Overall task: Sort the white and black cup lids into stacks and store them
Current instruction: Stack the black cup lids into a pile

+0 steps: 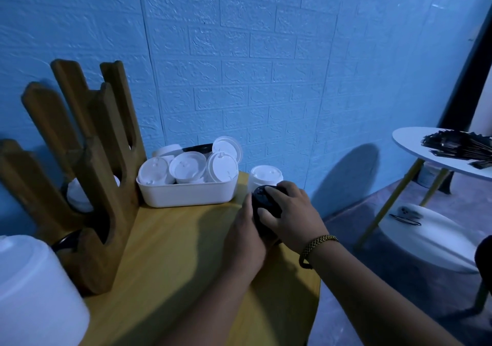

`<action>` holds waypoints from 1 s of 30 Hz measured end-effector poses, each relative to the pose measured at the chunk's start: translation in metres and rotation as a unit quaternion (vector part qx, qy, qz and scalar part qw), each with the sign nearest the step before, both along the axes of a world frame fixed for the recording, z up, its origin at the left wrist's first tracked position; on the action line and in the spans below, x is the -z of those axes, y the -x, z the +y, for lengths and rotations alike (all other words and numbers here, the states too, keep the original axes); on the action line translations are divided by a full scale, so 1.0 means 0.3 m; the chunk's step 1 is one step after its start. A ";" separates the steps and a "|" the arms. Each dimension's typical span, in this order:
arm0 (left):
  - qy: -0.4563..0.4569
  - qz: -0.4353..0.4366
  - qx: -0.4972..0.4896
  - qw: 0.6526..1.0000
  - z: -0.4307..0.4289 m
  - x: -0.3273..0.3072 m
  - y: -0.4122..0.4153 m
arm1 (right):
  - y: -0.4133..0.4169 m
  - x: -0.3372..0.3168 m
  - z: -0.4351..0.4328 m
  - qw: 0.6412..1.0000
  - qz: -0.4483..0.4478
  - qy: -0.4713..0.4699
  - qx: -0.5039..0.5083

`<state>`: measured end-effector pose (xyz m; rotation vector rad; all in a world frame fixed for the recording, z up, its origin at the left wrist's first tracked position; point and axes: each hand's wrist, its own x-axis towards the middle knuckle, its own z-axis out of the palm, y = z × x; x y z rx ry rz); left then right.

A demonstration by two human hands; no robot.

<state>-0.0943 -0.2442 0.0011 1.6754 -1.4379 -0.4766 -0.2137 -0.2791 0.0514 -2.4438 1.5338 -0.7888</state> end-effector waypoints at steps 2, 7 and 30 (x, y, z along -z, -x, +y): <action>-0.006 -0.025 0.007 1.000 0.002 -0.003 -0.002 | -0.009 0.015 0.002 1.000 0.007 0.015 0.001; -0.015 -0.067 0.016 0.997 0.005 -0.015 0.011 | 0.016 0.036 0.007 0.993 -0.107 -0.047 -0.015; -0.108 -0.109 -0.007 0.988 -0.054 0.006 -0.030 | 0.049 0.125 -0.004 0.979 -0.139 -0.139 0.049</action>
